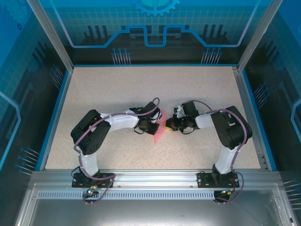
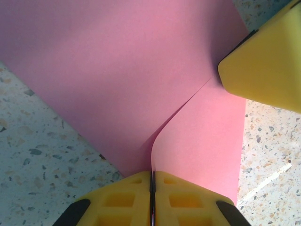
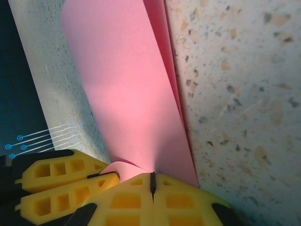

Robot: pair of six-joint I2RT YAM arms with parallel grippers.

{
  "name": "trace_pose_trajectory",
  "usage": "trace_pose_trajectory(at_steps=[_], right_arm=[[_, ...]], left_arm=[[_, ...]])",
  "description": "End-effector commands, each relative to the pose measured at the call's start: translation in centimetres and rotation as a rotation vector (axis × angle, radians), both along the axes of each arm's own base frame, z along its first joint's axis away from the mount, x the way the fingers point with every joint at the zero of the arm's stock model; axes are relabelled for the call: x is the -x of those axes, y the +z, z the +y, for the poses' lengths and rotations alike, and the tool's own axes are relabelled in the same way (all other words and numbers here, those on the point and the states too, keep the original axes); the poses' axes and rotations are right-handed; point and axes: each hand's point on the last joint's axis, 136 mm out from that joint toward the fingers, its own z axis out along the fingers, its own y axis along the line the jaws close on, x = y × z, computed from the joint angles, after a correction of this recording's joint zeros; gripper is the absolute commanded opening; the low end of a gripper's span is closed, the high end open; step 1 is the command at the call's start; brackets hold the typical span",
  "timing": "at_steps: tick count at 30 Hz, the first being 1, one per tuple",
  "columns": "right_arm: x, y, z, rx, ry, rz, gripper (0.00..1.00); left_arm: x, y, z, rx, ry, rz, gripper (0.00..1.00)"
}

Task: Fold a paper plane with a square sheet of paper (pick it up from the middle)
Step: Third fold the triangle at the center of the table.

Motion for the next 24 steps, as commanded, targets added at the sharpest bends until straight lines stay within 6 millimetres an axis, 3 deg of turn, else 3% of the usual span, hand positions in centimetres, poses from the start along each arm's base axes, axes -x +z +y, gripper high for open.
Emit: trace_pose_trajectory(at_steps=[1, 5, 20, 24], right_arm=[[-0.7, 1.6, -0.7, -0.029, -0.017, -0.013, 0.00], [-1.5, 2.6, -1.2, -0.031, -0.022, -0.037, 0.00], [-0.9, -1.4, -2.2, 0.027, -0.035, 0.042, 0.00], [-1.1, -0.6, -2.3, 0.026, -0.038, 0.023, 0.00]], left_arm=[[0.8, -1.7, 1.3, -0.068, -0.018, 0.045, 0.10], [0.7, -1.7, 1.4, -0.071, -0.018, 0.042, 0.10], [0.7, -1.7, 1.3, -0.073, -0.019, 0.042, 0.10], [0.7, -1.6, 1.4, -0.075, -0.021, 0.041, 0.10]])
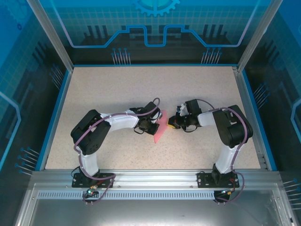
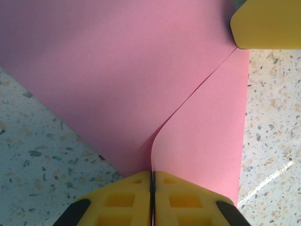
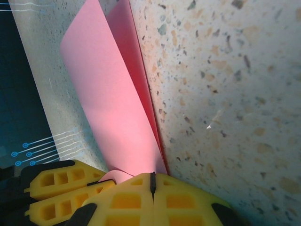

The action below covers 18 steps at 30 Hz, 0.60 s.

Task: Fold a paper plane with a square sheet of paper (pick it up from the middle)
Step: Third fold the triangle at the center of the table.

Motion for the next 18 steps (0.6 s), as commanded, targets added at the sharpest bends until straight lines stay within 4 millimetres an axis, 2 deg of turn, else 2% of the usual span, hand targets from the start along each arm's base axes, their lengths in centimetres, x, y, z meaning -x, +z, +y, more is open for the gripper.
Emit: trace_pose_trajectory(at_steps=[1, 5, 8, 12, 18], right_arm=[[0.0, 0.1, -0.6, 0.026, -0.006, 0.001, 0.00], [-0.4, 2.6, -0.4, 0.017, 0.002, -0.053, 0.00], [-0.4, 3.4, -0.1, 0.010, 0.011, -0.064, 0.00], [-0.1, 2.8, 0.8, 0.023, 0.028, -0.051, 0.00], [0.3, -0.1, 1.0, 0.045, 0.024, 0.004, 0.00]], left_arm=[[0.7, -1.6, 1.4, -0.074, -0.004, 0.048, 0.10], [0.7, -1.7, 1.4, -0.074, -0.003, 0.048, 0.10], [0.7, -1.6, 1.4, -0.072, -0.003, 0.047, 0.10], [0.6, -1.6, 1.4, -0.071, 0.000, 0.047, 0.10], [0.7, -1.6, 1.4, -0.071, 0.000, 0.047, 0.10]])
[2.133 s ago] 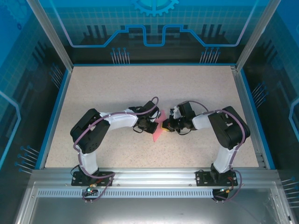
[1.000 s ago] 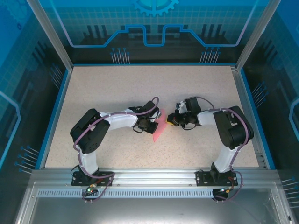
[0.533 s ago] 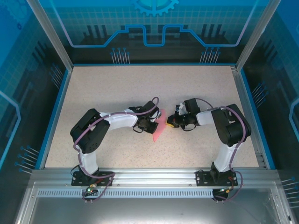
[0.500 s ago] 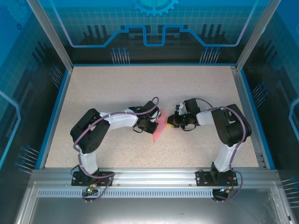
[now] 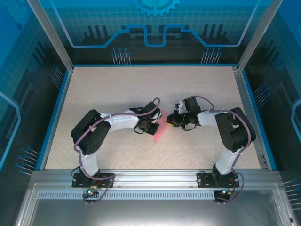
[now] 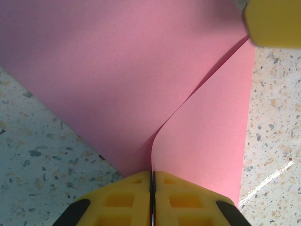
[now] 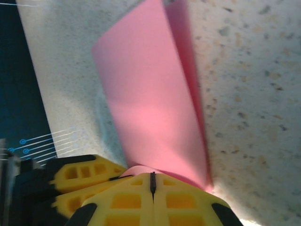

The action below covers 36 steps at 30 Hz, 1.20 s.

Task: Fold a paper plane with a square sheet of paper (pick it up from the middle)
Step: Third fold the triangle at the center of the table.

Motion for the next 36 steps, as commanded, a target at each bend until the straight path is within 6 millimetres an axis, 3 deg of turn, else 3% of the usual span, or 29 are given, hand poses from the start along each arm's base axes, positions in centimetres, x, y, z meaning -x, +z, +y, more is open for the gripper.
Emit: trace_pose_trajectory(at_steps=[1, 6, 14, 25, 29, 36], right_arm=[[0.4, -1.9, 0.0, 0.022, -0.001, 0.045, 0.00], [0.6, -1.9, 0.1, 0.019, 0.006, 0.050, 0.00], [2.1, 2.3, 0.5, -0.010, 0.016, -0.035, 0.00], [8.6, 0.5, 4.4, -0.024, 0.078, 0.031, 0.00], [9.2, 0.8, 6.0, -0.038, 0.113, 0.011, 0.00], [9.7, 0.0, 7.0, -0.030, 0.140, 0.032, 0.00]], left_arm=[[0.8, -1.6, 1.4, -0.073, -0.001, 0.048, 0.10], [0.7, -1.4, 1.5, -0.073, -0.001, 0.043, 0.10], [0.7, -1.4, 1.4, -0.071, 0.000, 0.041, 0.10], [0.7, -1.5, 1.4, -0.070, 0.000, 0.043, 0.10], [0.6, -1.4, 1.3, -0.067, -0.001, 0.041, 0.10], [0.5, -1.3, 1.3, -0.067, -0.003, 0.040, 0.10]])
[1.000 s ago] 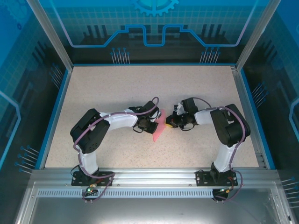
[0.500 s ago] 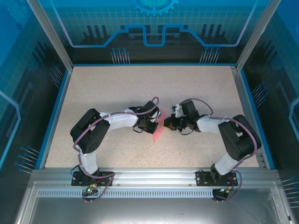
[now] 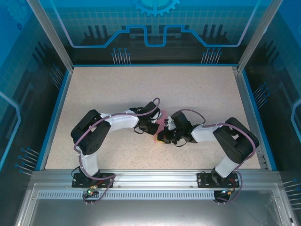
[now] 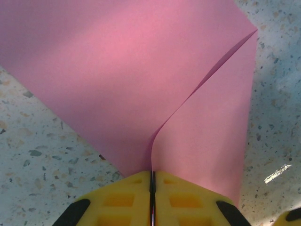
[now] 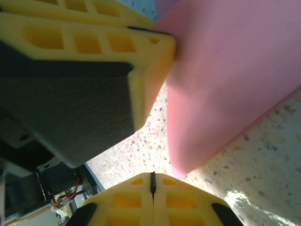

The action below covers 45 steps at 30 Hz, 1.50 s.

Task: Fold a paper plane with a square sheet of paper (pick it up from the middle)
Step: Third fold the triangle at the center of the table.

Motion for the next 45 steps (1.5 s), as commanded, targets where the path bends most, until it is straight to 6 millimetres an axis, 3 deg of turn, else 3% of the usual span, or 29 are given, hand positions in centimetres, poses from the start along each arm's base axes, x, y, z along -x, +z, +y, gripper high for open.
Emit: trace_pose_trajectory(at_steps=[1, 9, 13, 19, 29, 35, 39, 45], right_arm=[[-0.1, -0.2, 1.1, -0.007, 0.010, -0.002, 0.00], [1.0, -2.9, 0.4, 0.071, 0.021, 0.077, 0.00], [1.0, -2.3, 0.3, 0.068, 0.022, 0.066, 0.00], [-1.2, 0.5, -0.5, 0.048, -0.018, -0.005, 0.00], [-4.9, -0.1, -1.5, 0.035, -0.065, -0.008, 0.00], [-4.9, -1.6, -1.7, 0.072, -0.051, 0.023, 0.00], [-5.1, -1.3, -2.1, 0.086, -0.053, 0.025, 0.00], [-6.8, 0.7, -3.2, 0.054, -0.086, -0.025, 0.00]], left_arm=[[0.5, -1.3, 1.3, -0.066, -0.002, 0.039, 0.10], [0.7, -1.4, 1.3, -0.063, 0.000, 0.043, 0.10], [0.7, -1.4, 1.4, -0.067, -0.001, 0.042, 0.10], [0.7, -1.4, 1.4, -0.067, -0.002, 0.043, 0.10], [0.6, -1.3, 1.3, -0.066, -0.003, 0.042, 0.10], [0.6, -1.3, 1.3, -0.070, -0.002, 0.042, 0.11], [0.6, -1.3, 1.3, -0.068, -0.003, 0.041, 0.11], [0.6, -1.2, 1.3, -0.069, -0.006, 0.038, 0.12]])
